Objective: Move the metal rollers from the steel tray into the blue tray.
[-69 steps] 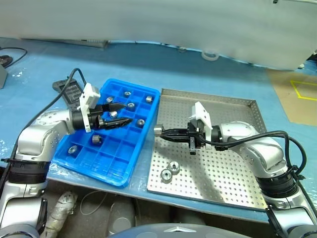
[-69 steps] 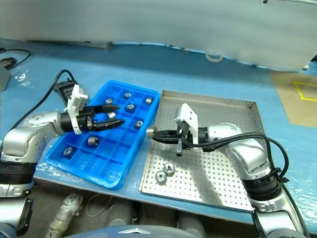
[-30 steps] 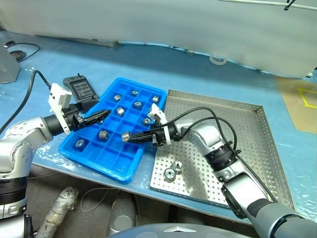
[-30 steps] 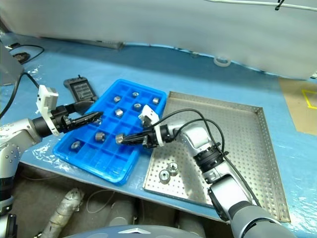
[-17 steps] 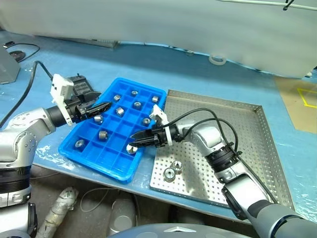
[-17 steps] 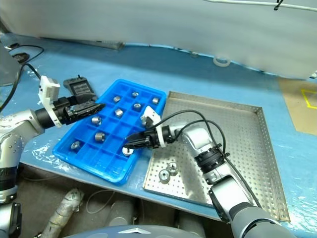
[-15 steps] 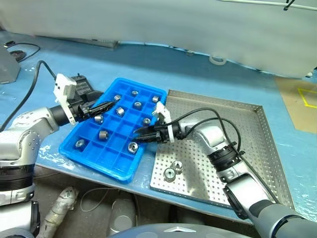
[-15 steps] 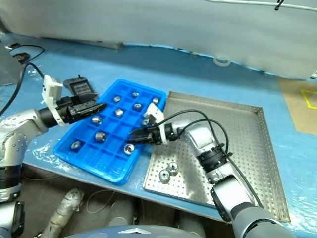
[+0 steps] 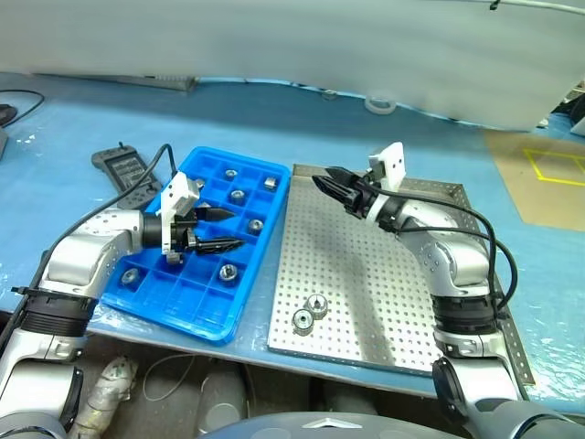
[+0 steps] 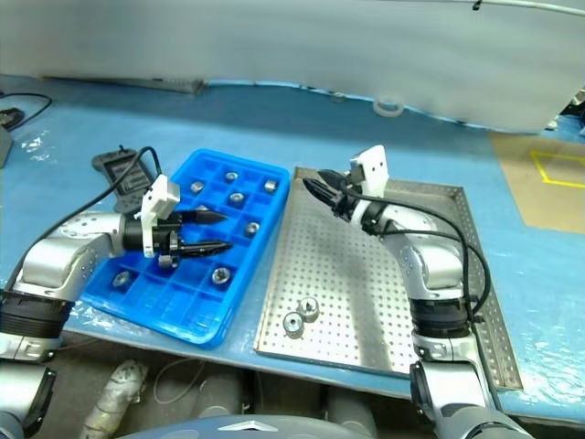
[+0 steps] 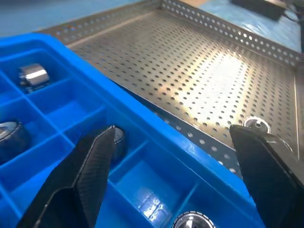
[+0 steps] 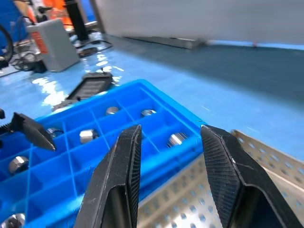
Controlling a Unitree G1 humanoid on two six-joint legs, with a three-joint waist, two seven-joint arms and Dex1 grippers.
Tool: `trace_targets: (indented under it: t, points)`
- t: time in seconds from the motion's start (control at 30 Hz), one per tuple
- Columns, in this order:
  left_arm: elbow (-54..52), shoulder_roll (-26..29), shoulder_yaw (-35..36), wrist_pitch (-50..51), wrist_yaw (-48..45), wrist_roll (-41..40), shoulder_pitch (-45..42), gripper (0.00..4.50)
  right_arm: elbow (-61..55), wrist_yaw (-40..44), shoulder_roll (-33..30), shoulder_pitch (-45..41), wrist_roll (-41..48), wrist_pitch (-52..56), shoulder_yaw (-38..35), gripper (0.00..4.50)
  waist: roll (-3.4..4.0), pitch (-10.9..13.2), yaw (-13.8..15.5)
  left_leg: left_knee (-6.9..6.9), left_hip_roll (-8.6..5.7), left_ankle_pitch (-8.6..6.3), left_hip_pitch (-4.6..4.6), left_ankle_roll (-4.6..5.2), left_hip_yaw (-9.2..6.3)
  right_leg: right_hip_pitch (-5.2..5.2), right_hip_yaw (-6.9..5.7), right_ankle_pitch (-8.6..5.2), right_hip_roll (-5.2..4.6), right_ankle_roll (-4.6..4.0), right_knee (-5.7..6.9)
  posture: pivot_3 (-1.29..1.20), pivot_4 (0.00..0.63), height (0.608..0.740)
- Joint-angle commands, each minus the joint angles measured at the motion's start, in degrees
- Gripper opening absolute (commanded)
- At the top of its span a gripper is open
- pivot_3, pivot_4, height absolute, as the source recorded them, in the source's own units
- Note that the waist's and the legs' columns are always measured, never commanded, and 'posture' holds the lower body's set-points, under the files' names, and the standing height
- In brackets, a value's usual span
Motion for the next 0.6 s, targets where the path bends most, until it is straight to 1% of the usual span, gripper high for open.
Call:
trace_targets:
  t: [0.03,0.17,0.33,0.47,0.6]
  points:
    - [4.34,1.88,-3.2,-7.16,-6.4,4.94,-2.14,4.09,-4.58,-1.86,-0.82,0.81,1.22,0.13,-1.27,2.04,0.07,0.03,-0.37,0.0,-0.01,0.0,0.05,0.0,0.03,0.02,0.04,-0.01,-0.01,-0.02,0.0,-0.11,0.15,0.74]
    - [11.48,2.12,-4.6,-13.61,-10.09,9.17,-4.02,4.09,-6.39,-3.23,-1.16,2.35,1.64,0.56,-1.54,2.04,0.08,0.03,-1.11,0.01,-0.01,0.0,0.21,0.0,0.17,0.09,0.2,-0.02,-0.02,-0.03,-0.01,-0.14,0.15,0.74]
    - [14.95,2.99,-4.24,-15.63,-14.28,10.19,-4.86,4.09,-8.35,-4.56,-1.59,4.59,1.66,1.0,-1.2,2.04,0.07,0.02,-1.67,0.02,-0.03,-0.03,0.19,0.04,0.19,0.09,0.2,-0.01,-0.04,-0.05,0.0,-0.17,0.15,0.74]
    - [12.67,1.4,-5.64,-15.5,-15.83,10.33,-3.05,4.09,-8.61,-5.53,-1.78,5.54,1.31,0.85,-0.9,2.04,0.08,0.03,-1.86,0.02,-0.02,-0.04,0.19,0.07,0.23,0.07,0.21,-0.02,-0.03,-0.06,0.0,-0.19,0.15,0.74]
    - [10.37,-1.34,-7.49,-15.37,-15.91,10.81,-1.99,4.09,-9.71,-6.37,-1.78,6.29,1.52,1.13,-0.49,2.04,0.1,0.04,-1.8,0.03,-0.02,-0.05,0.19,0.08,0.25,0.08,0.23,-0.01,-0.05,-0.07,0.01,-0.2,0.15,0.74]
